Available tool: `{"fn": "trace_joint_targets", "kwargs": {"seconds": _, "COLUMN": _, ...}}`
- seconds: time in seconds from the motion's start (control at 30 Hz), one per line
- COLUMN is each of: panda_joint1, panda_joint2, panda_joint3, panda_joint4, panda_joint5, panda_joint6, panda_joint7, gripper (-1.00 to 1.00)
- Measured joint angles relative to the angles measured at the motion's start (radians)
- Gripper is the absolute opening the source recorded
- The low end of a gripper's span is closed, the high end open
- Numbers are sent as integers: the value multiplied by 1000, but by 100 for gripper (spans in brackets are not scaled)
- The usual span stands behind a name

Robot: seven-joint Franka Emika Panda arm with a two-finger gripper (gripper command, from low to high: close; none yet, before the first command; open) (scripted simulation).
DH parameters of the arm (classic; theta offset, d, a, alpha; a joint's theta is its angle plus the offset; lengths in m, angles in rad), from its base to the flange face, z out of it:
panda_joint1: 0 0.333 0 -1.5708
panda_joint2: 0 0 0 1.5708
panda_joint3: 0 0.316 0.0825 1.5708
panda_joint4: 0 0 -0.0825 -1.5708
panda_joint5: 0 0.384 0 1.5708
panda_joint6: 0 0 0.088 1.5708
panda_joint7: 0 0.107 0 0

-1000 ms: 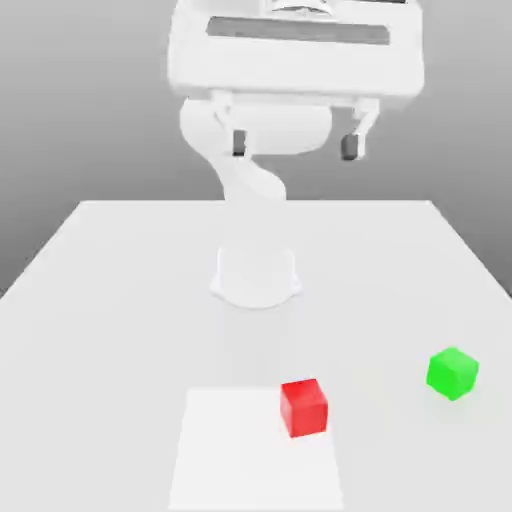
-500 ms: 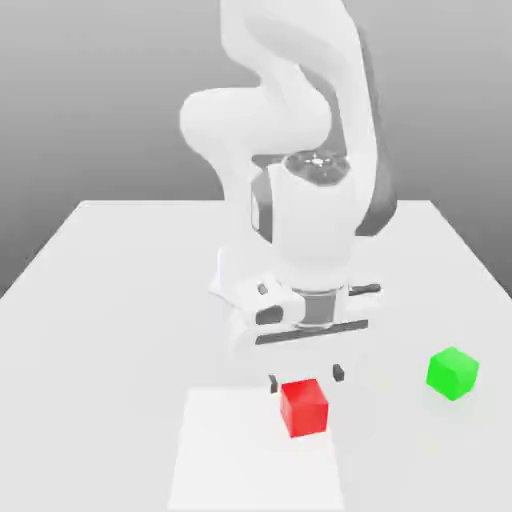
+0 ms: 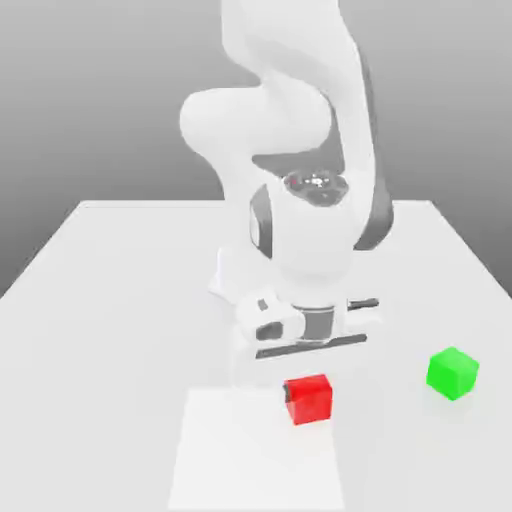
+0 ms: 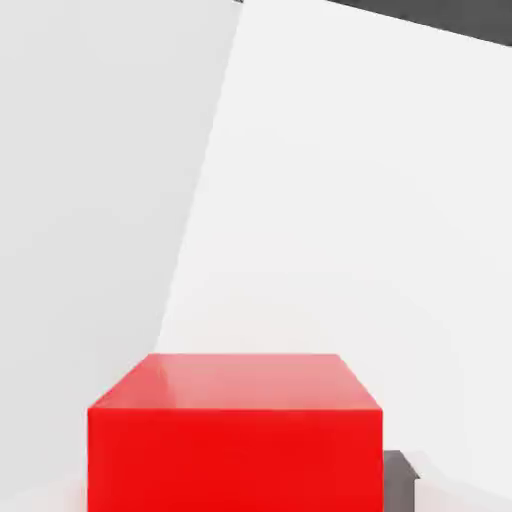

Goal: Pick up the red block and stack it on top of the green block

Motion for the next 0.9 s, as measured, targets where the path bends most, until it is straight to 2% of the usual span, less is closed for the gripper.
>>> {"fn": "trace_joint_targets", "kwargs": {"seconds": 0.1, "panda_joint1": 6, "panda_joint2": -53, "panda_joint3": 48, "panda_joint4": 6, "panda_joint5": 19, "panda_joint6": -58, "panda_joint7": 0, "gripper": -100}}
{"fn": "trace_joint_targets", "kwargs": {"seconds": 0.17, "panda_joint1": 106, "panda_joint2": -64, "panda_joint3": 96, "panda_joint4": 20, "panda_joint5": 29, "panda_joint6": -82, "panda_joint7": 9, "gripper": -100}}
{"fn": "trace_joint_targets", "kwargs": {"seconds": 0.47, "panda_joint1": 392, "panda_joint2": -92, "panda_joint3": 230, "panda_joint4": 91, "panda_joint5": 50, "panda_joint6": -179, "panda_joint7": 72, "gripper": -100}}
{"fn": "trace_joint_targets", "kwargs": {"seconds": 0.8, "panda_joint1": 430, "panda_joint2": 106, "panda_joint3": 187, "panda_joint4": 112, "panda_joint5": -116, "panda_joint6": -11, "panda_joint7": 203, "gripper": -100}}
{"fn": "trace_joint_targets", "kwargs": {"seconds": 0.83, "panda_joint1": 435, "panda_joint2": 124, "panda_joint3": 179, "panda_joint4": 112, "panda_joint5": -130, "panda_joint6": 4, "panda_joint7": 213, "gripper": 100}}
{"fn": "trace_joint_targets", "kwargs": {"seconds": 0.9, "panda_joint1": 435, "panda_joint2": 124, "panda_joint3": 179, "panda_joint4": 112, "panda_joint5": -130, "panda_joint6": 4, "panda_joint7": 213, "gripper": 100}}
